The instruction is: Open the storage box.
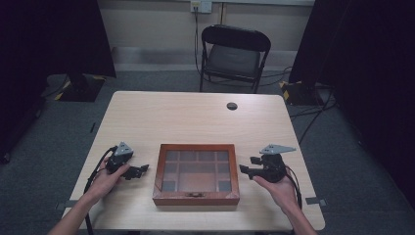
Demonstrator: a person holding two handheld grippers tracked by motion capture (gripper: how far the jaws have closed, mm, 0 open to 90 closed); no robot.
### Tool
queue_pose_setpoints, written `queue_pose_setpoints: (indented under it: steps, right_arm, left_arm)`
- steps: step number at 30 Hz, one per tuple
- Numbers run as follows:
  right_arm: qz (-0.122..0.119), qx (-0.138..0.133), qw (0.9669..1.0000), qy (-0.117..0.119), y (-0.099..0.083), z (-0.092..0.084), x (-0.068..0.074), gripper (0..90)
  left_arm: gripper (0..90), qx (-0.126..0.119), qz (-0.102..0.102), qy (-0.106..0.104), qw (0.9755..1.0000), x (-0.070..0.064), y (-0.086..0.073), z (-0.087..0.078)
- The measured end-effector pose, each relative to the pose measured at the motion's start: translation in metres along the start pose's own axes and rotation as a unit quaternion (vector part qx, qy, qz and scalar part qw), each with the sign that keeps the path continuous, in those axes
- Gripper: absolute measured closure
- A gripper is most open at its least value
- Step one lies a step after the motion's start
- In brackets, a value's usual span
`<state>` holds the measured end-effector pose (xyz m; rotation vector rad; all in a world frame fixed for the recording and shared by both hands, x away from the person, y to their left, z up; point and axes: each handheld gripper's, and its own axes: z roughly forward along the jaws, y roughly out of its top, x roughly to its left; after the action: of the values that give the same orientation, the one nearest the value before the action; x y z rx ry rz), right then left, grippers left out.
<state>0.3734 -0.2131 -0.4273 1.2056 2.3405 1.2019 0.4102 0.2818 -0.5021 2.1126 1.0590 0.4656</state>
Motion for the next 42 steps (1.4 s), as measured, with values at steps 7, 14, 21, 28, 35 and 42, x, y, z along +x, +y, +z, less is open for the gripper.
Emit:
queue_pose_setpoints:
  steps: [7, 14, 21, 28, 35, 42]
  right_arm:
    - [-0.017, -0.009, 0.9988, 0.045, 0.011, -0.002, 0.018, 46.2]
    - [-0.047, -0.008, 0.9944, 0.094, 0.027, 0.004, 0.042, 48.7]
    - [-0.069, -0.008, 0.9898, 0.125, 0.042, 0.013, 0.062, 52.2]
    - [-0.083, 0.006, 0.9844, 0.155, 0.046, 0.027, 0.084, 56.4]
    - [-0.101, 0.026, 0.9791, 0.175, 0.039, 0.037, 0.097, 63.1]
    - [-0.121, 0.050, 0.9715, 0.197, 0.026, 0.048, 0.111, 69.1]
  left_arm:
    - [11.9, 0.000, 0.002, 0.000, 1.0000, 0.000, 0.000, 0.000]
    - [11.8, -0.001, 0.000, 0.000, 1.0000, 0.000, 0.000, 0.000]
    - [11.7, -0.001, 0.000, 0.000, 1.0000, 0.000, 0.000, 0.000]
    - [11.7, -0.001, 0.000, 0.000, 1.0000, 0.000, 0.000, 0.000]
    - [11.7, 0.001, 0.002, 0.001, 1.0000, 0.000, 0.000, 0.000]
    - [11.7, 0.000, 0.000, 0.001, 1.0000, 0.000, 0.000, 0.000]
